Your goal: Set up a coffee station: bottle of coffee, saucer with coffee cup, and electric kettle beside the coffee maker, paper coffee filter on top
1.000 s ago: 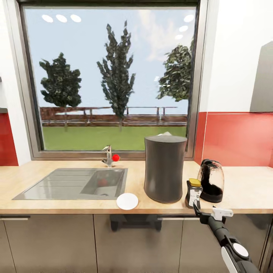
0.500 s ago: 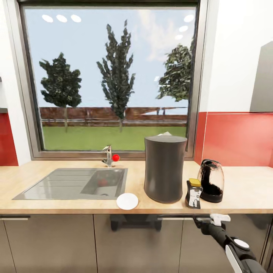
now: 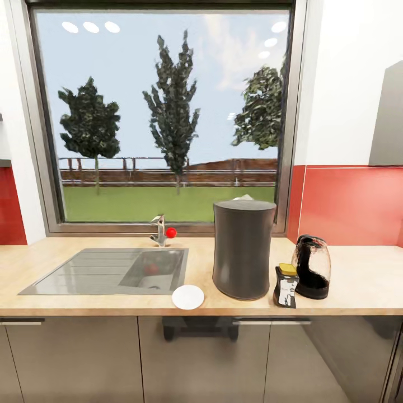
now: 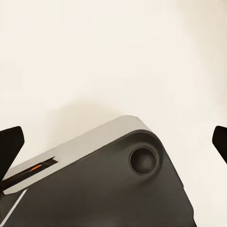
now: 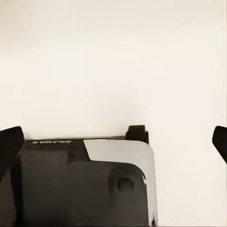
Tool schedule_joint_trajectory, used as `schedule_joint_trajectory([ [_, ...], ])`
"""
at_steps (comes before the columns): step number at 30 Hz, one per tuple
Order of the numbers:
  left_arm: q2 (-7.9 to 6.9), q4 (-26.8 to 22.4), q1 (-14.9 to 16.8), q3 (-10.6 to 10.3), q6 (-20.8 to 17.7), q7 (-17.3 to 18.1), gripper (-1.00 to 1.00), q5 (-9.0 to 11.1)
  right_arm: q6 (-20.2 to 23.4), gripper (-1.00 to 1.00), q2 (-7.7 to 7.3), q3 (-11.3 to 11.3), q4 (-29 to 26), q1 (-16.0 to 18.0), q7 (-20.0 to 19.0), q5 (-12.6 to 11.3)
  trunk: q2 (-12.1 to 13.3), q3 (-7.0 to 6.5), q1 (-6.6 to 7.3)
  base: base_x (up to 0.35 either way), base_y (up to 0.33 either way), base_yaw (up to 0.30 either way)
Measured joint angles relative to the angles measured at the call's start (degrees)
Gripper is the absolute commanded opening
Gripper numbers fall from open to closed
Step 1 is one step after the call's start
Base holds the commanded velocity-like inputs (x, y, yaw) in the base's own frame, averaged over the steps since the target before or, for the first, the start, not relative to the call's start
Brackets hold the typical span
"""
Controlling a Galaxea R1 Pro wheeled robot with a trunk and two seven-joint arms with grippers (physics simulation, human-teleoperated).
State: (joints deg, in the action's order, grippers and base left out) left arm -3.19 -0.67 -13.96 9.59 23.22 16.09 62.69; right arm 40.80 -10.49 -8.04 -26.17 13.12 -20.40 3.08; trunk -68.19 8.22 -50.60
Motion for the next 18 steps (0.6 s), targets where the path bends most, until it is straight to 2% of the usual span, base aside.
schedule_joint_trajectory([
  [1, -0.03, 0.01, 0.0, 0.01, 0.01, 0.0, 1.0, 0.0, -3.18, 1.0, 0.14, -0.01, 3.09, 0.03, 1.47, 0.57, 0.0, -0.01, 0.0, 0.0, 0.0, 0.0],
  [2, -0.1, -0.03, 0.0, 0.04, 0.03, 0.0, 1.0, -0.04, -9.67, 1.0, 0.44, -0.02, 8.05, 0.01, 4.48, 1.78, 0.0, 0.0, 0.0, 0.0, 0.0, 0.0],
  [4, -0.2, -0.09, 0.0, 0.04, 0.06, 0.0, 1.0, -0.06, -16.36, 1.0, 0.75, 0.06, 12.68, 0.05, 7.18, 2.74, 0.0, -0.01, 0.0, 0.0, 0.0, 0.0],
  [5, -0.44, -0.31, -0.01, 0.07, 0.38, -0.01, 1.0, -0.21, -25.86, 1.0, 1.05, 0.33, 17.55, 0.03, 9.69, 3.99, 0.0, 0.0, 0.0, 0.0, 0.0, 0.0],
  [6, -0.62, -0.44, -0.01, 0.07, 1.11, -0.02, 1.0, -0.52, -32.37, 1.0, 0.94, 0.51, 20.48, 0.02, 10.7, 4.87, 0.0, -0.01, 0.0, 0.0, 0.0, 0.0],
  [9, -0.77, -0.66, -0.01, 0.1, 3.4, -0.07, 1.0, -1.4, -44.05, 1.0, 0.01, 0.83, 25.63, -0.53, 11.71, 7.39, 0.0, -0.01, 0.0, 0.0, 0.0, 0.0],
  [10, -0.75, -0.7, -0.01, 0.11, 3.75, -0.08, 1.0, -1.52, -45.82, 1.0, -0.44, 0.85, 26.15, -0.77, 11.78, 7.83, 0.0, -0.01, 0.0, 0.0, 0.0, 0.0],
  [11, -0.62, -1.03, -0.01, 0.14, 4.38, -0.09, 1.0, -1.76, -49.61, 1.0, -1.94, 0.89, 27.09, -1.74, 11.52, 9.01, 0.0, -0.01, 0.0, 0.0, 0.0, 0.0],
  [12, -0.52, -1.6, 0.0, 0.15, 4.65, -0.1, 1.0, -1.79, -51.31, 1.0, -2.8, 0.92, 27.43, -2.27, 11.14, 9.75, 0.0, -0.01, 0.0, 0.0, 0.0, 0.0],
  [14, -0.45, -2.43, 0.0, 0.21, 4.8, -0.11, 1.0, -1.58, -52.56, 1.0, -3.42, 0.96, 27.64, -2.64, 10.82, 10.66, 0.0, -0.01, 0.0, 0.0, 0.0, 0.0],
  [15, -0.42, -3.36, 0.01, 0.27, 4.87, -0.12, 1.0, -1.42, -53.43, 1.0, -3.79, 1.03, 27.76, -2.87, 10.63, 11.97, 0.0, -0.01, 0.0, 0.0, 0.0, 0.0],
  [16, -0.38, -4.89, 0.01, 0.34, 4.87, -0.18, 1.0, -1.28, -54.25, 1.0, -3.95, 1.08, 27.84, -3.07, 10.78, 15.14, 0.0, -0.01, 0.0, 0.0, 0.0, 0.0],
  [18, -0.35, -6.95, 0.01, 0.5, 4.75, -0.24, 1.0, -1.08, -54.74, 1.0, -3.73, 1.03, 27.88, -3.19, 11.23, 19.22, 0.0, -0.01, 0.0, 0.0, 0.0, 0.0],
])
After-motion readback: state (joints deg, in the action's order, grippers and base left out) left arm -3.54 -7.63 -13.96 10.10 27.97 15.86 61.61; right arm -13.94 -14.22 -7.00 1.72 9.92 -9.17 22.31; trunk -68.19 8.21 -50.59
